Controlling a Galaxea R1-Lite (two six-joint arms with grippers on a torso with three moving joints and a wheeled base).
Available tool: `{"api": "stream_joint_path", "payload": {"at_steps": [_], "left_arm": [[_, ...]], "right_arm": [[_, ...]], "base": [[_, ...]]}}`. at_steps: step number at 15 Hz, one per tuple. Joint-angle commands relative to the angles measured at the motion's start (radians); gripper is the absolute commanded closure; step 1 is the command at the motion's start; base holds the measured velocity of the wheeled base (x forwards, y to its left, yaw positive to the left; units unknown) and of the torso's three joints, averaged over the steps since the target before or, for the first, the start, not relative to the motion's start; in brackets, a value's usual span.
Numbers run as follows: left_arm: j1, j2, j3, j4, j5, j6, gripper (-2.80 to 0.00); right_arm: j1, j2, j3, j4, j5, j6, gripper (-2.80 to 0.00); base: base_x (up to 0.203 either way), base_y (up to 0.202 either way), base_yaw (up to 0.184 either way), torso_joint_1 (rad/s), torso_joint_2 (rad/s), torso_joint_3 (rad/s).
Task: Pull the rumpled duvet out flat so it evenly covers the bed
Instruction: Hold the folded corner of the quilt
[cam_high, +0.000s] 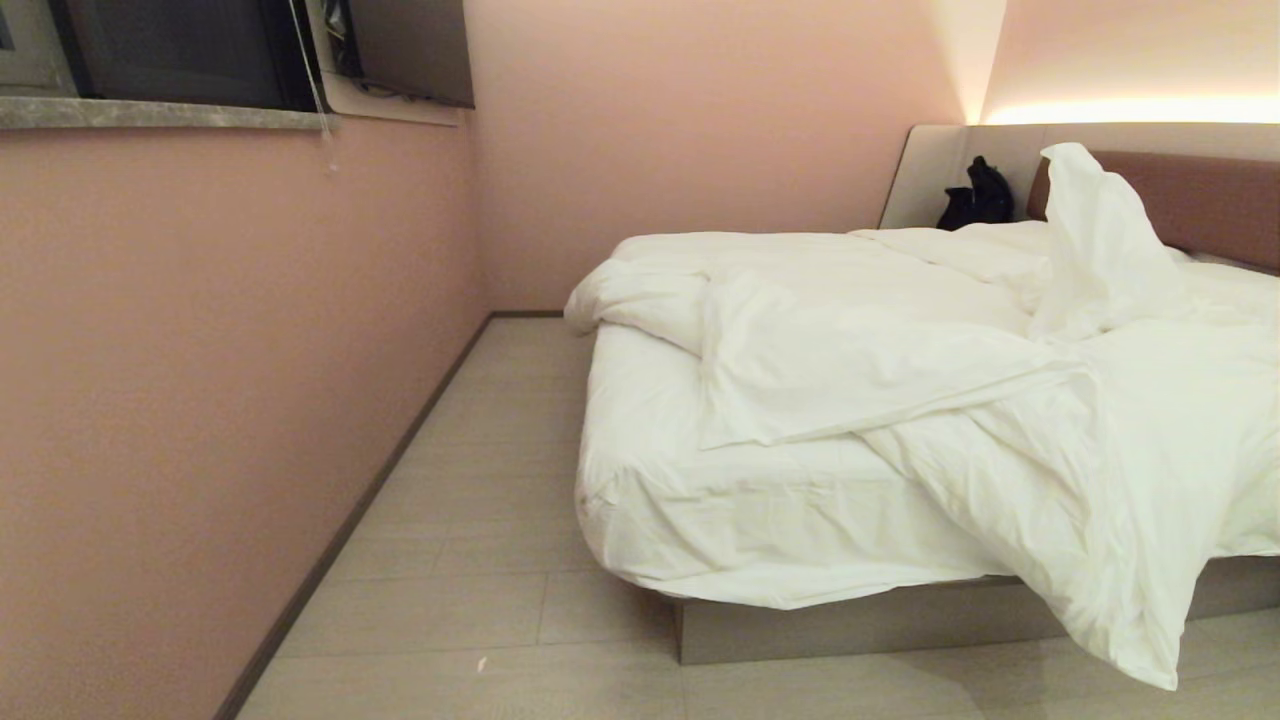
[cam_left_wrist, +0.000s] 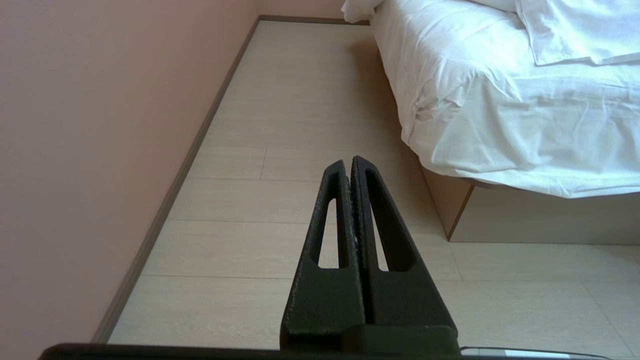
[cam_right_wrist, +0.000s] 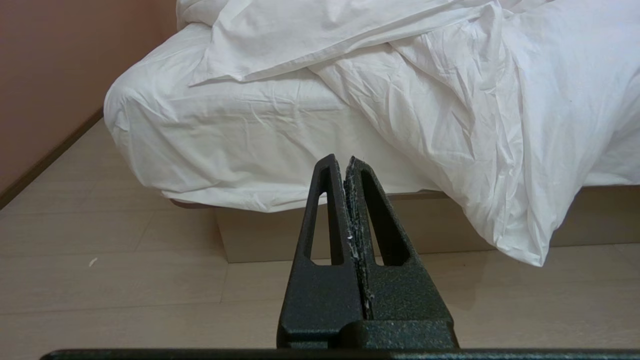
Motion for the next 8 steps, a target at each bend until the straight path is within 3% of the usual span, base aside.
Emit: {"api": "stream_joint_path", "payload": {"at_steps": [1,8], "left_arm": [[0.0,0.0,0.0,0.001,0.0,-0.001,0.0],[0.0,0.0,-0.002,0.001,0.001,-0.001,0.0]], "right_arm": [[0.0,-0.001,0.0,0.0,0.0,0.0,0.0],[0.0,-0.001,0.0,0.0,0.0,0.0,0.0]], "base": [[0.0,0.0,0.0,0.0,0.0,0.0],[0.0,0.0,0.0,0.0,0.0,0.0]]}}
